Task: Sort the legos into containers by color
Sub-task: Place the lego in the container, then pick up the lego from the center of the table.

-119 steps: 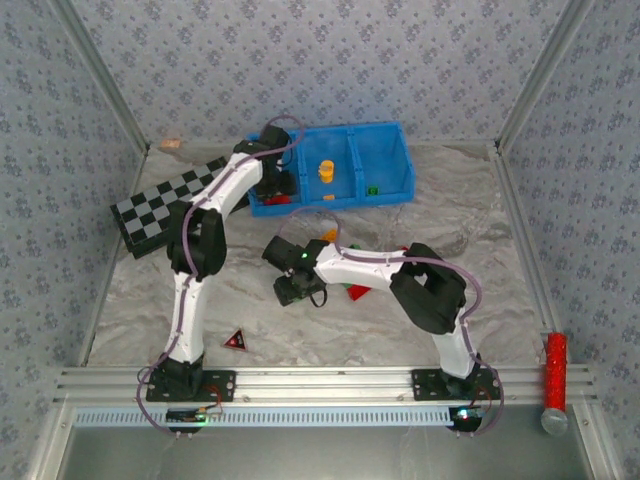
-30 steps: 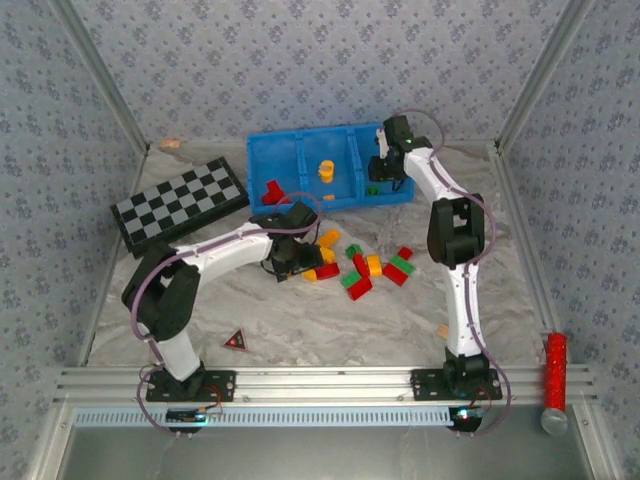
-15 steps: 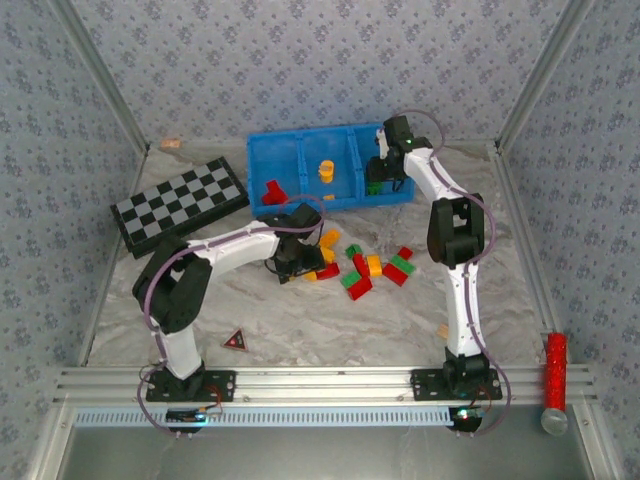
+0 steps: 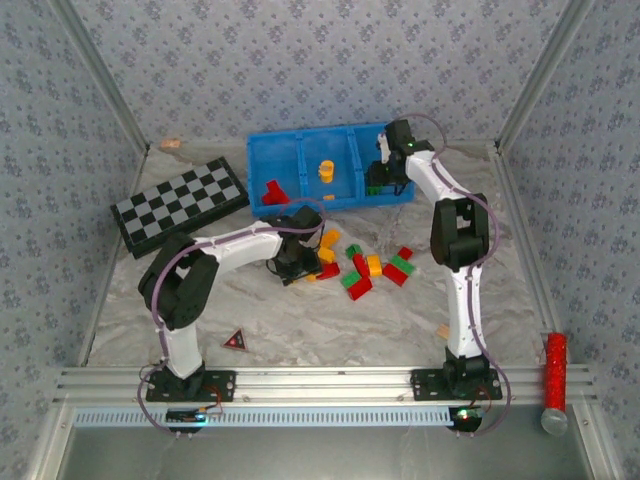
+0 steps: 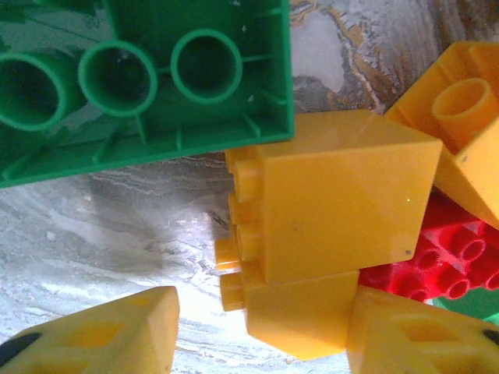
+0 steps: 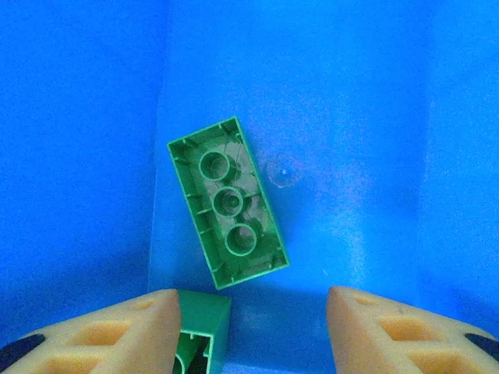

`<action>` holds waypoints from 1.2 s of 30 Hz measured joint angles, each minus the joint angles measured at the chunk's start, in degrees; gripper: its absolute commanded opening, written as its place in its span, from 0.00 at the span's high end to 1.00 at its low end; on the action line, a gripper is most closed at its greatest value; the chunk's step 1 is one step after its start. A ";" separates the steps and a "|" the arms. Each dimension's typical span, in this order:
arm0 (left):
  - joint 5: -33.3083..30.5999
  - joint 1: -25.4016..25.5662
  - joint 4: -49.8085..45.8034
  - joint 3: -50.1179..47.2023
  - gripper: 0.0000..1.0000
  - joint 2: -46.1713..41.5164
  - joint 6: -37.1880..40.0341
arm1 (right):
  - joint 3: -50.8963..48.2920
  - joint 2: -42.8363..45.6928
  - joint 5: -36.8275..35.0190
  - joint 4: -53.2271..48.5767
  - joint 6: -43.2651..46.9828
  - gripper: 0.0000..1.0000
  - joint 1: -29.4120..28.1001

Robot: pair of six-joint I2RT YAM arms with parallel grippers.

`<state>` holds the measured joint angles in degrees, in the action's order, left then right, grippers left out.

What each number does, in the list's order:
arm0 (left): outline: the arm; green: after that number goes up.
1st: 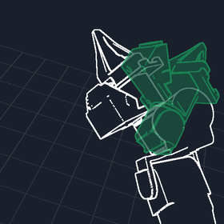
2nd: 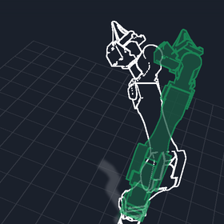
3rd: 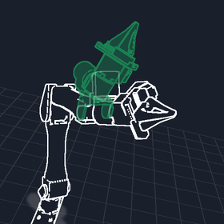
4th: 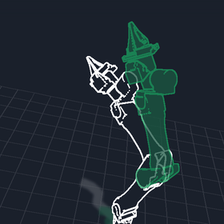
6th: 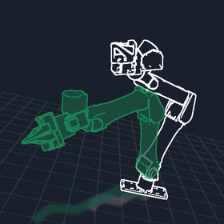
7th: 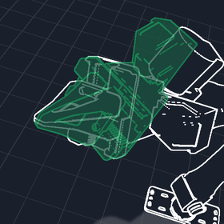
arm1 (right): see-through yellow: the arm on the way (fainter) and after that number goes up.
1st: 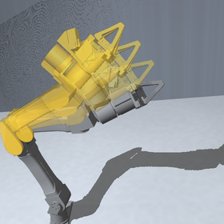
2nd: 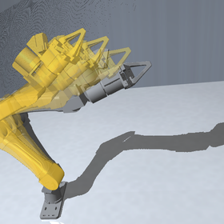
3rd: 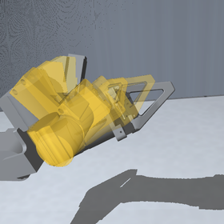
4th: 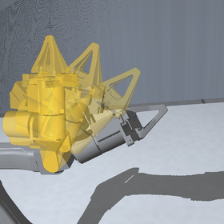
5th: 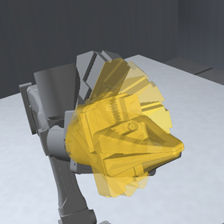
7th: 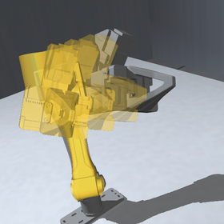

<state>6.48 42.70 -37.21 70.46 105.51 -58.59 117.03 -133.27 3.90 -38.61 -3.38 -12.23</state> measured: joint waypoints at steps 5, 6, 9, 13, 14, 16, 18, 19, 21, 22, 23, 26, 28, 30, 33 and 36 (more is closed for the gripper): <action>-0.02 -0.68 0.00 -0.50 0.55 0.00 -0.50 | -1.81 1.33 0.00 0.37 -0.02 0.45 0.00; -0.02 -0.83 -0.02 -0.76 0.56 0.00 -0.59 | -2.16 1.55 0.00 0.48 0.00 0.45 0.00; 0.04 -1.27 0.02 -1.55 0.60 -0.04 -0.66 | -3.58 2.45 0.00 0.98 -0.02 0.45 0.00; 0.17 -1.46 0.07 -1.86 0.64 -0.46 -0.48 | -7.96 5.53 0.00 1.57 -0.04 0.42 -0.02; 0.17 -1.46 0.20 -2.01 0.65 -0.55 -0.42 | -9.18 6.56 0.00 1.62 -0.07 0.41 -0.02; 0.22 -1.51 0.57 -2.43 0.67 -0.87 -0.33 | -12.41 9.66 -0.02 1.75 -0.22 0.38 -0.07; 0.24 -1.64 0.94 -2.78 0.69 -1.07 0.02 | -15.91 13.35 0.00 1.79 -0.46 0.36 -0.31; 0.42 -1.75 1.16 -3.06 0.70 -1.27 0.09 | -17.94 15.47 -0.02 2.03 -0.68 0.34 -0.42; 0.66 -1.97 1.55 -3.58 0.71 -1.64 0.42 | -22.45 20.11 -0.02 2.23 -1.25 0.32 -0.79; 0.85 -2.14 1.64 -3.93 0.72 -1.92 0.50 | -25.22 22.86 -0.04 2.47 -1.70 0.31 -1.09; 0.87 -2.27 1.70 -4.22 0.72 -2.14 0.57 | -27.43 24.98 -0.04 2.54 -1.90 0.30 -1.42; 0.81 -2.86 1.55 -5.42 0.74 -3.26 0.83 | -35.08 32.02 -0.07 2.49 -3.30 0.28 -3.21; 0.76 -3.13 0.81 -6.01 0.74 -4.00 1.29 | -40.19 36.41 -0.22 2.38 -4.48 0.26 -5.16; 0.42 -3.43 -0.24 -6.05 0.75 -4.66 2.03 | -44.52 40.09 -0.22 2.23 -5.73 0.25 -6.99; -0.42 -4.11 -2.82 -5.05 0.75 -6.19 3.58 | -51.17 45.55 -0.22 1.97 -8.37 0.24 -9.75; -1.46 -5.01 -5.42 -0.94 0.76 -7.74 5.51 | -57.16 50.80 -0.20 1.66 -11.93 0.24 -11.26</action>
<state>5.02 37.69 -42.63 69.52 97.78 -53.08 59.88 -82.48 3.70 -36.95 -15.31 -23.49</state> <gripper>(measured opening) 0.330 0.758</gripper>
